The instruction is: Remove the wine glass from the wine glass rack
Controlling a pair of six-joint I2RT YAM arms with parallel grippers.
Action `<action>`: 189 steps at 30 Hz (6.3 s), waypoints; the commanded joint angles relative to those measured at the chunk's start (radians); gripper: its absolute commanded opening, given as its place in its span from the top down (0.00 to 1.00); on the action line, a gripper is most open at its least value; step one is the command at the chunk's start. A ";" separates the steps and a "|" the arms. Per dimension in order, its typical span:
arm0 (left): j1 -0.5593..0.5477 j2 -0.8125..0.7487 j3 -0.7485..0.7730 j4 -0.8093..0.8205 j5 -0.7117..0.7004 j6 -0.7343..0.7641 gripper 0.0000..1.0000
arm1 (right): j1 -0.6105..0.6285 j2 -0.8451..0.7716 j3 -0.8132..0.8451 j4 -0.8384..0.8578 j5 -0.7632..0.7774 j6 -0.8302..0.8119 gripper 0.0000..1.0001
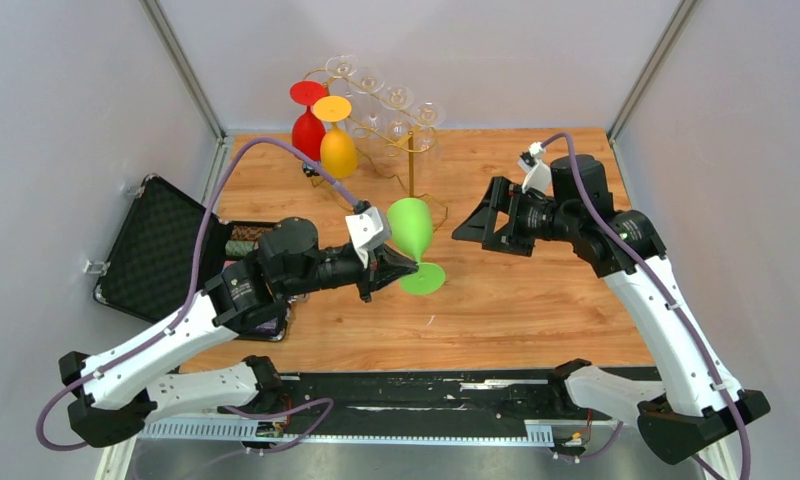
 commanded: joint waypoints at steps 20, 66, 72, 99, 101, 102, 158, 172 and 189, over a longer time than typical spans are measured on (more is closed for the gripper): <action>-0.208 -0.049 -0.099 0.134 -0.256 0.298 1.00 | 0.113 0.115 -0.015 0.175 -0.183 0.096 0.19; -0.225 -0.093 -0.196 0.209 -0.259 0.214 0.66 | 0.236 0.133 -0.142 0.335 -0.197 0.230 1.00; -0.223 -0.114 -0.196 0.197 -0.274 0.190 0.21 | 0.236 0.077 -0.183 0.332 -0.172 0.191 1.00; 0.031 -0.016 0.056 -0.060 -0.360 -0.231 0.00 | 0.235 -0.241 -0.407 0.287 0.250 -0.424 1.00; 0.063 -0.017 0.068 -0.073 -0.343 -0.259 0.00 | 0.237 -0.235 -0.403 0.292 0.253 -0.482 1.00; 0.083 -0.017 0.079 -0.086 -0.339 -0.279 0.00 | 0.237 -0.235 -0.403 0.297 0.245 -0.514 1.00; 0.458 0.121 0.182 -0.415 0.242 -0.469 1.00 | 0.539 -0.111 -0.407 0.679 0.424 -1.102 0.79; 0.459 0.151 0.301 -0.630 -0.026 -0.368 1.00 | 0.538 -0.258 -0.450 0.666 0.549 -0.983 0.21; 0.479 0.219 0.177 -0.649 -0.343 -0.295 1.00 | 0.525 -0.170 -0.345 0.498 0.657 -0.682 0.16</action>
